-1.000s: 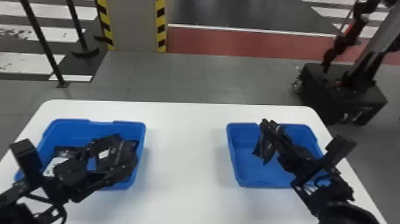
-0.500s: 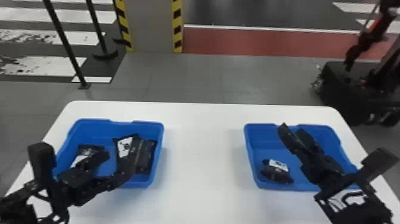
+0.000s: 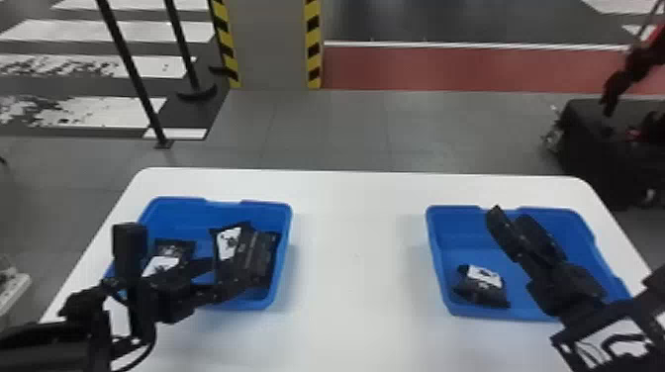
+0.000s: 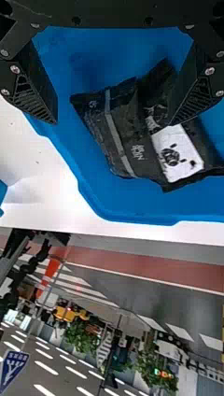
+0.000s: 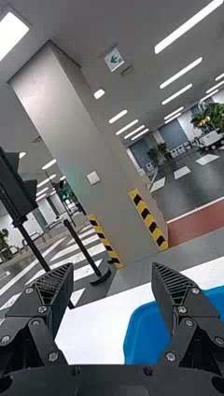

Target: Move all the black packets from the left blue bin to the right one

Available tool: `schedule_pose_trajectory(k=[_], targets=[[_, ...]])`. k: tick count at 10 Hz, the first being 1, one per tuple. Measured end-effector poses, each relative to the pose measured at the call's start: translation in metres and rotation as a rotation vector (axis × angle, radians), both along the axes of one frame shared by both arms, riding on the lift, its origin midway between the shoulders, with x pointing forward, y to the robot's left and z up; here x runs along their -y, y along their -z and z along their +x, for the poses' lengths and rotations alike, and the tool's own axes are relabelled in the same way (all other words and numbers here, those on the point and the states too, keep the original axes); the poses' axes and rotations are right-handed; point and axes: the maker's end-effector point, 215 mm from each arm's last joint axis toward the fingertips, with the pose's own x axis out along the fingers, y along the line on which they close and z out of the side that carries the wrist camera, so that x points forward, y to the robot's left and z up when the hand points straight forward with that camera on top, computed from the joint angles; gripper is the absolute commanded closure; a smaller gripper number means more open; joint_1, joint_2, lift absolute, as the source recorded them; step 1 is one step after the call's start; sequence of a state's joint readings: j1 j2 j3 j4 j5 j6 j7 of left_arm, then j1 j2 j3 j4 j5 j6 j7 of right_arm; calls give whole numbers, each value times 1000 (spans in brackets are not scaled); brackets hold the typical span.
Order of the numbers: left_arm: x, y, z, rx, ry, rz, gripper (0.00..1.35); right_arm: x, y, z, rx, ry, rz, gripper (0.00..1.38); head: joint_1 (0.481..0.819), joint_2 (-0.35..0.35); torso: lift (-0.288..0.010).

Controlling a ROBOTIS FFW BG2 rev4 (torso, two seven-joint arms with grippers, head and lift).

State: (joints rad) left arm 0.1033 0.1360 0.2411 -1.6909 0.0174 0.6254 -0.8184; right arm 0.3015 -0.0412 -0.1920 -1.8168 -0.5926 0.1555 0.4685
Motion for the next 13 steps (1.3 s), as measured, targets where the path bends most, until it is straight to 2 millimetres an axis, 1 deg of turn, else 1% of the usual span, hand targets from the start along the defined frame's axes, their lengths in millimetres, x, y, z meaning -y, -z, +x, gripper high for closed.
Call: schedule_pose_trajectory(k=[1,2,3,4,5,6,7,9,11,12,13], targets=[[16,6,9,-17,45,-24,590,-1,0,0,1,-1,4,430,695,-2,-110],[24,13,15,-41,71,-39,938,-2,-1,0,1,-2,7,427,695,-10,-110],[22,22,15,-74,69,-39,1081,-3,-2,0,3,-5,9,427,695,-11,-110],[19,27,13,-86,60,-36,1157,-4,-3,0,7,-9,12,427,695,-6,-110],[16,28,11,-76,58,-32,1159,-5,-3,-2,7,-11,15,427,695,-1,-110],[17,23,11,-49,72,-42,1159,-7,-5,-3,10,-15,17,427,695,0,-110],[20,14,10,-15,90,-64,1161,-11,-9,-5,15,-25,19,427,695,1,-110],[22,-9,4,36,100,-78,1208,-19,-14,-5,22,-41,29,427,695,9,-110],[26,-33,-11,75,114,-91,1208,-25,-16,-5,28,-51,40,427,695,12,-110],[30,-47,-20,93,131,-93,1208,-30,-18,-5,30,-60,47,427,695,12,-110],[39,-65,-30,117,156,-106,1208,-37,-19,-6,31,-82,56,427,695,10,-110]])
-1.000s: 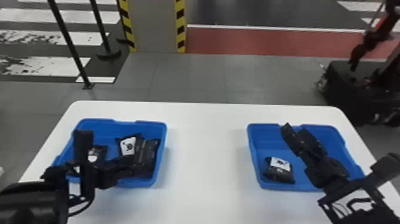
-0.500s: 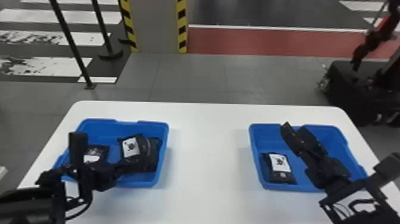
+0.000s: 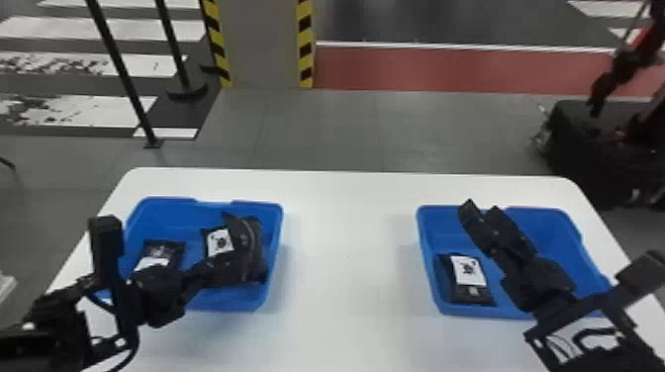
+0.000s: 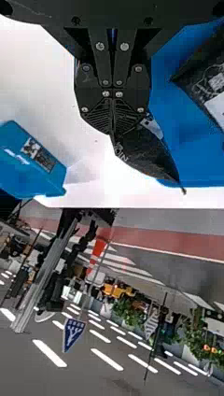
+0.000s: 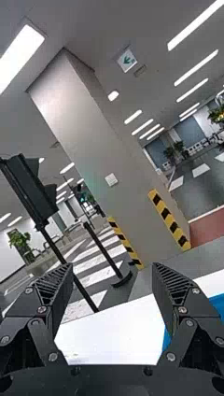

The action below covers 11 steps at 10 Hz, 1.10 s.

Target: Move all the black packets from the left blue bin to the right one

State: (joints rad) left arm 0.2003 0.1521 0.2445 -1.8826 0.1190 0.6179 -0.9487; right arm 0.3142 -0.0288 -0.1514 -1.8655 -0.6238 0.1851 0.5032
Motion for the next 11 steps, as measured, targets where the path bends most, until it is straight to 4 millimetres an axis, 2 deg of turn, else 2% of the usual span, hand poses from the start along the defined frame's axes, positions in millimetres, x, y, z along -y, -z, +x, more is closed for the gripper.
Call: schedule_pose_trajectory(k=[1,2,4,7,9,11], targets=[[21,-25,-10,30,65,-43,1208,-16,1,-3,-10,-63,17,427,695,7,-110],[38,-42,-12,48,125,-81,1208,-33,2,-4,-21,-131,34,433,695,4,-110],[64,-59,-7,65,195,-112,1208,-58,3,6,-20,-225,66,437,695,4,-110],[108,-60,-3,39,327,-174,1208,-82,9,11,-64,-311,107,437,695,-18,-110],[149,-62,2,28,423,-271,1208,-99,12,16,-83,-374,130,437,695,-48,-110],[172,-67,10,32,472,-310,1208,-117,12,18,-102,-430,147,437,695,-54,-110]])
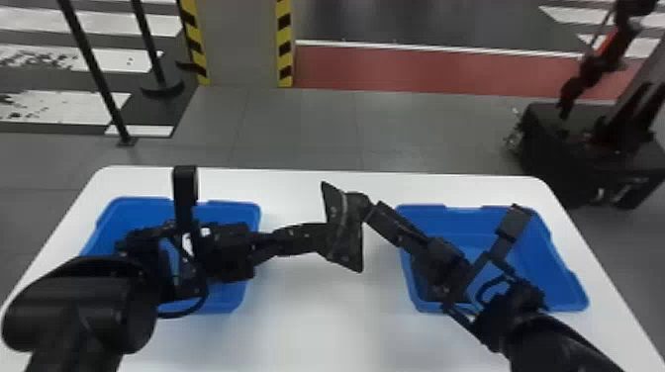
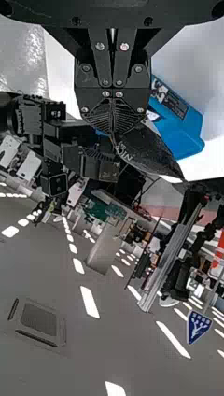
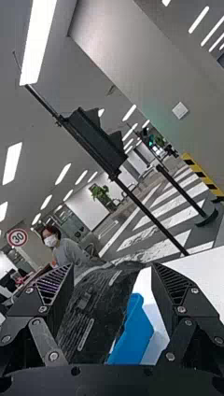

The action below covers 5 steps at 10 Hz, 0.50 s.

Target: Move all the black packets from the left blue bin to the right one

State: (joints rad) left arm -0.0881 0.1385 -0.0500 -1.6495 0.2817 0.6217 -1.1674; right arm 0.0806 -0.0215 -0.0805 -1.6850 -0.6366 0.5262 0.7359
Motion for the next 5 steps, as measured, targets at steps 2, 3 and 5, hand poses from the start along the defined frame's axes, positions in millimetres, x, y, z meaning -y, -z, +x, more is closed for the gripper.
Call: schedule_pose_trajectory(k=[2,3,5], targets=[[14,-3,2,-3,29,-24,1208,-9,2,-3,-16,-30,12,521,695,-60,-110],[18,-2,2,-8,36,-28,1208,-14,3,-5,-23,-50,20,923,695,-60,-110],[21,-1,3,-14,41,-30,1208,-18,6,-1,-20,-74,13,1285,695,-57,-110]])
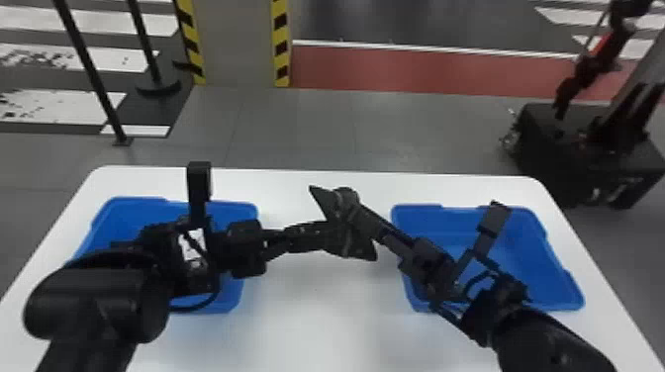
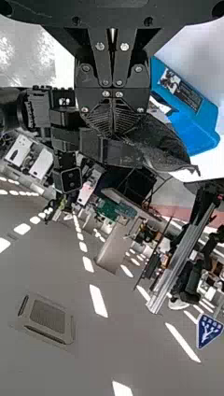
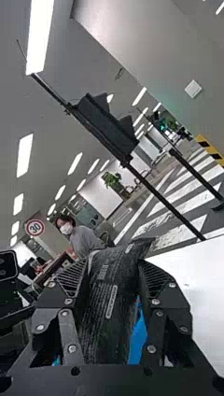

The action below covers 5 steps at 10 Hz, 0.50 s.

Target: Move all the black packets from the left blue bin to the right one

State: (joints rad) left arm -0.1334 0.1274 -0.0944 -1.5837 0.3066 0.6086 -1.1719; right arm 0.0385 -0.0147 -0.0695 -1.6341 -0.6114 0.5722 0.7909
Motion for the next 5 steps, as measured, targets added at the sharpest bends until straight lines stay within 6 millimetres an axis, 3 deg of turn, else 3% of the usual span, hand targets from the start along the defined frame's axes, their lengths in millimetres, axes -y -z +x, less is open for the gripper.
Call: schedule_pose_trajectory(k=[3,4,5], targets=[[-2,3,2,-9,-7,2,1204,6,2,7,40,11,-14,1285,695,-61,-110],[-6,8,4,-17,-31,10,944,9,3,10,47,24,-11,1285,695,-60,-110],[-13,18,9,-34,-79,22,565,17,4,15,51,53,-5,1285,695,-60,-110]])
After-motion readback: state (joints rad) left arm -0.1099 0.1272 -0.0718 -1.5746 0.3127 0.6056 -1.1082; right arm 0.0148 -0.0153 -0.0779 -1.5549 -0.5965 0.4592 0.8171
